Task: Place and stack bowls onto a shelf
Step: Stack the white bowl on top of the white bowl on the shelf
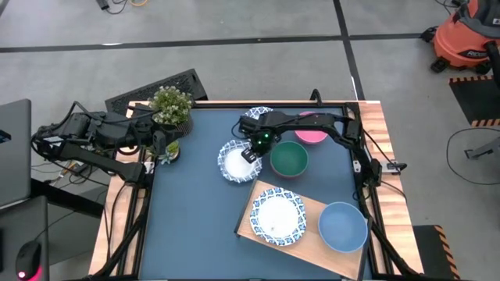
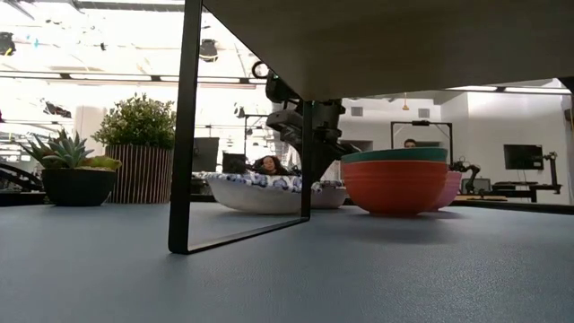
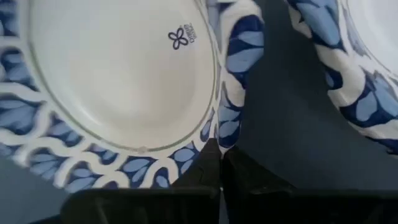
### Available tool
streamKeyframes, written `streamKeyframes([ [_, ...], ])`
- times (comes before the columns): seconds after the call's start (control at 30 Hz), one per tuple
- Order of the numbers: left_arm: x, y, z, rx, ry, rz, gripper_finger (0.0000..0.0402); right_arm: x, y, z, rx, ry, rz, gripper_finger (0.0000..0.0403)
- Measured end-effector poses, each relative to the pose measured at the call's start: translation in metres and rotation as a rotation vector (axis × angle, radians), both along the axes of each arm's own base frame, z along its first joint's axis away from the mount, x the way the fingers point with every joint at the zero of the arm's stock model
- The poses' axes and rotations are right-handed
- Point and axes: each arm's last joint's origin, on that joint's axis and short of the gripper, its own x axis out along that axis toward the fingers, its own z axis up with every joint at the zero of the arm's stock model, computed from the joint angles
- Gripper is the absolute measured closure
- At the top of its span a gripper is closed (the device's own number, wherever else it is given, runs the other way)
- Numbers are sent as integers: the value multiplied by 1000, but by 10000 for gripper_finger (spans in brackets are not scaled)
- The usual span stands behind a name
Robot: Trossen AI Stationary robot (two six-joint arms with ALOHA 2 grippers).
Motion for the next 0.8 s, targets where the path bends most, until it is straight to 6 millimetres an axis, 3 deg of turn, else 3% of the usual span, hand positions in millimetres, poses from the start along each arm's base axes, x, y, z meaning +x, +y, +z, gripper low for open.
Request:
streamKeyframes([
  [0.23,0,0,0,6,3,-3,159,13,-3,35,-7,-114,11,381],
  [0.53,0,0,0,6,3,-3,159,21,-10,136,-99,-362,53,381],
  [0.67,0,0,0,6,3,-5,159,5,-5,182,-131,-419,113,381],
  [0.8,0,0,0,7,5,-20,159,-36,20,219,-83,-458,185,381],
])
